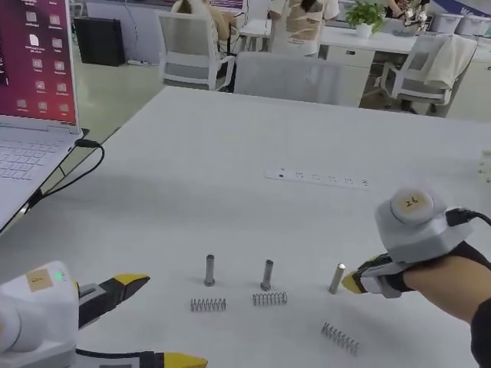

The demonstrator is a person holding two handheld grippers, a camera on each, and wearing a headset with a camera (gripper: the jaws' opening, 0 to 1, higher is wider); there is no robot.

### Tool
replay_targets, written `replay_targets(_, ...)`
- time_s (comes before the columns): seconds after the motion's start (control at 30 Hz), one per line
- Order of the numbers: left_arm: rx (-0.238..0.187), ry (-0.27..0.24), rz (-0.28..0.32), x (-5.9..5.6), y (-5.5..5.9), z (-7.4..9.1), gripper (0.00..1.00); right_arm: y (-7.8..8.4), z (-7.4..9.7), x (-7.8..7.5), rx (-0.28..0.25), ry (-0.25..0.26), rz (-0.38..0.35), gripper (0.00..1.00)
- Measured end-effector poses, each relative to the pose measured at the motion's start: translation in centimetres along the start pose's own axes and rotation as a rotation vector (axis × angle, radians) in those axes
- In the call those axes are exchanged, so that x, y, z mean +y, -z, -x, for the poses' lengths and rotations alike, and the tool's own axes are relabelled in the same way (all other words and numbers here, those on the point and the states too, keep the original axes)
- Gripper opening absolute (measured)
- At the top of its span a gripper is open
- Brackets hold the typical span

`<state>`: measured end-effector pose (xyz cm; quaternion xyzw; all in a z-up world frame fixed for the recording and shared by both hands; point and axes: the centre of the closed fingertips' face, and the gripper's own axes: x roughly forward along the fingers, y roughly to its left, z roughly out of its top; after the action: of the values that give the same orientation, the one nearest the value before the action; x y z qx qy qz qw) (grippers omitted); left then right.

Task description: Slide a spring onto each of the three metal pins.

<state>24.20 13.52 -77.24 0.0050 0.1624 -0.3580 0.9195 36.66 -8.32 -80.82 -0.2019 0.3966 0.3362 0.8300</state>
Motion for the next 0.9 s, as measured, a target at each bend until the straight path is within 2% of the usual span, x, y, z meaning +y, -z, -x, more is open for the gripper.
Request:
replay_targets(0.33, 0.0, 0.004, 0.003, -0.2, 0.0, -0.1, 0.86, 0.7, 1.0, 0.9, -0.014, -0.017, 0.001, 0.2)
replay_targets(0.73, 0.005, 0.007, 0.006, -0.4, 0.1, -0.3, 0.86, 2.0, 0.9, 2.9, 0.012, -0.064, 0.028, 0.2)
replay_targets(0.9, 0.007, 0.006, 0.004, -0.4, 0.2, -0.2, 0.86, 3.1, 0.9, 3.9, 0.039, -0.094, 0.048, 0.2)
